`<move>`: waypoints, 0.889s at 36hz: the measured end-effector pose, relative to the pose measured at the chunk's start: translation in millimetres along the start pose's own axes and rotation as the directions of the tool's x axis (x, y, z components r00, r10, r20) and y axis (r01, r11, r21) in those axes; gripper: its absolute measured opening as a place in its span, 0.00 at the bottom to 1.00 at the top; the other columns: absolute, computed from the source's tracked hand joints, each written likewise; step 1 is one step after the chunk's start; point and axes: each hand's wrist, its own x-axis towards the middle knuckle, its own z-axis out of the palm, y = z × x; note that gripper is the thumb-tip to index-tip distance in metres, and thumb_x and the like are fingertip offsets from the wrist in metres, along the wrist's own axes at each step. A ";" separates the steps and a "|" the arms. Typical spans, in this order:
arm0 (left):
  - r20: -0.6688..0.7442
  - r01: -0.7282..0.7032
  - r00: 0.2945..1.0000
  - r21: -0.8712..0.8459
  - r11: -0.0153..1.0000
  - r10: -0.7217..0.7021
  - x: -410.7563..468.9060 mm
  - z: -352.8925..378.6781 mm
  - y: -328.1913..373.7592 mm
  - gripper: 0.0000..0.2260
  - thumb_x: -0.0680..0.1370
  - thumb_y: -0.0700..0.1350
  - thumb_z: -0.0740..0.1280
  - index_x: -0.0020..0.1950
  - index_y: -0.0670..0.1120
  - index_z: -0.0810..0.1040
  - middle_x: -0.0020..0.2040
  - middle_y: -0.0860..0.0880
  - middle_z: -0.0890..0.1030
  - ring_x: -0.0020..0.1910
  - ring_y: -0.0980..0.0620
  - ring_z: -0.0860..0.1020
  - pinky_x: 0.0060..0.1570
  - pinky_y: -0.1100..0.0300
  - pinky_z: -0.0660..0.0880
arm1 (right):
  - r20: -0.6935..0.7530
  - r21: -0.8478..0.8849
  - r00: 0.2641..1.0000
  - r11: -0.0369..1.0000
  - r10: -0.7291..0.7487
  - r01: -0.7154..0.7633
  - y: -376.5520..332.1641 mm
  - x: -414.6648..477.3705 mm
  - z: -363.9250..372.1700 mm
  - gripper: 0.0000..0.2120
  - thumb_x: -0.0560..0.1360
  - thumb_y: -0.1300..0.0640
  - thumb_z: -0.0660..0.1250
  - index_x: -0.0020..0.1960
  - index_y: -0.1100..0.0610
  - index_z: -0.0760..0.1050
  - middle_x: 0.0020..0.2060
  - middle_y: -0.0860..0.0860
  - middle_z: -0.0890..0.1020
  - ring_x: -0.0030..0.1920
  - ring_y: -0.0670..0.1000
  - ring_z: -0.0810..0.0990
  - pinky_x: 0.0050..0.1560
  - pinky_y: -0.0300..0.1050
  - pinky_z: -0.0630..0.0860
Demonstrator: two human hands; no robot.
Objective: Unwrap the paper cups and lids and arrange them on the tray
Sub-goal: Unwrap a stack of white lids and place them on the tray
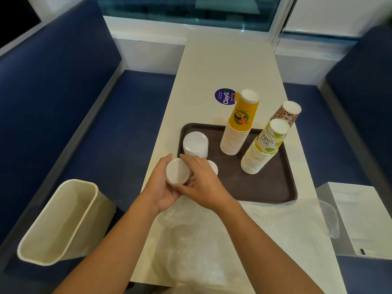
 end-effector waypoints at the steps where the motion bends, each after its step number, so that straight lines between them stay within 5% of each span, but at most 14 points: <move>1: -0.003 -0.001 1.000 0.014 1.000 0.001 -2.2 0.7 0.9 0.26 0.82 0.63 0.63 0.69 0.45 0.80 0.61 0.40 0.85 0.55 0.42 0.86 0.50 0.48 0.83 | -0.005 0.006 1.000 1.000 0.014 -0.014 -1.1 0.0 0.2 0.39 0.74 0.40 0.76 0.79 0.46 0.64 0.73 0.44 0.71 0.72 0.46 0.67 0.74 0.50 0.69; 9: -0.016 0.009 1.000 0.045 0.999 -0.008 -6.2 -3.1 6.8 0.30 0.80 0.69 0.63 0.70 0.48 0.81 0.63 0.41 0.84 0.58 0.42 0.85 0.55 0.48 0.84 | -0.050 0.050 0.997 0.998 0.052 -0.049 -4.7 -6.3 -3.4 0.38 0.73 0.37 0.75 0.78 0.44 0.66 0.74 0.42 0.73 0.72 0.43 0.69 0.71 0.41 0.64; 16: 0.022 0.027 0.999 -0.014 1.000 -0.027 -2.6 -4.7 5.5 0.30 0.79 0.66 0.65 0.70 0.45 0.80 0.65 0.39 0.82 0.59 0.41 0.82 0.58 0.49 0.81 | -0.008 0.069 0.999 0.997 0.031 -0.030 -4.6 -4.2 -9.8 0.36 0.72 0.37 0.76 0.76 0.44 0.68 0.71 0.41 0.74 0.68 0.40 0.70 0.72 0.45 0.69; 23: -0.025 0.038 0.999 -0.092 0.995 -0.040 6.0 -7.6 6.1 0.26 0.82 0.60 0.66 0.70 0.43 0.79 0.60 0.39 0.85 0.56 0.42 0.84 0.53 0.50 0.84 | -0.266 0.211 0.941 0.965 0.207 -0.153 10.1 0.1 -18.9 0.35 0.74 0.40 0.75 0.76 0.46 0.68 0.69 0.45 0.75 0.66 0.45 0.74 0.64 0.43 0.75; 27: -0.091 0.019 0.996 -0.056 0.998 -0.024 12.4 -13.5 5.2 0.24 0.82 0.59 0.65 0.67 0.42 0.82 0.56 0.38 0.85 0.51 0.43 0.85 0.44 0.54 0.85 | -0.274 0.035 0.923 0.962 0.271 -0.272 35.0 5.2 -22.5 0.36 0.75 0.42 0.74 0.78 0.50 0.66 0.72 0.47 0.72 0.69 0.47 0.68 0.67 0.45 0.70; 32: -0.116 0.025 0.993 -0.040 0.999 -0.029 16.9 -15.0 3.2 0.22 0.82 0.59 0.66 0.66 0.43 0.83 0.58 0.37 0.85 0.51 0.43 0.85 0.44 0.54 0.85 | -0.165 -0.164 0.935 0.926 0.313 -0.339 58.7 9.0 -15.1 0.37 0.75 0.41 0.74 0.78 0.53 0.65 0.74 0.50 0.72 0.73 0.53 0.67 0.73 0.52 0.68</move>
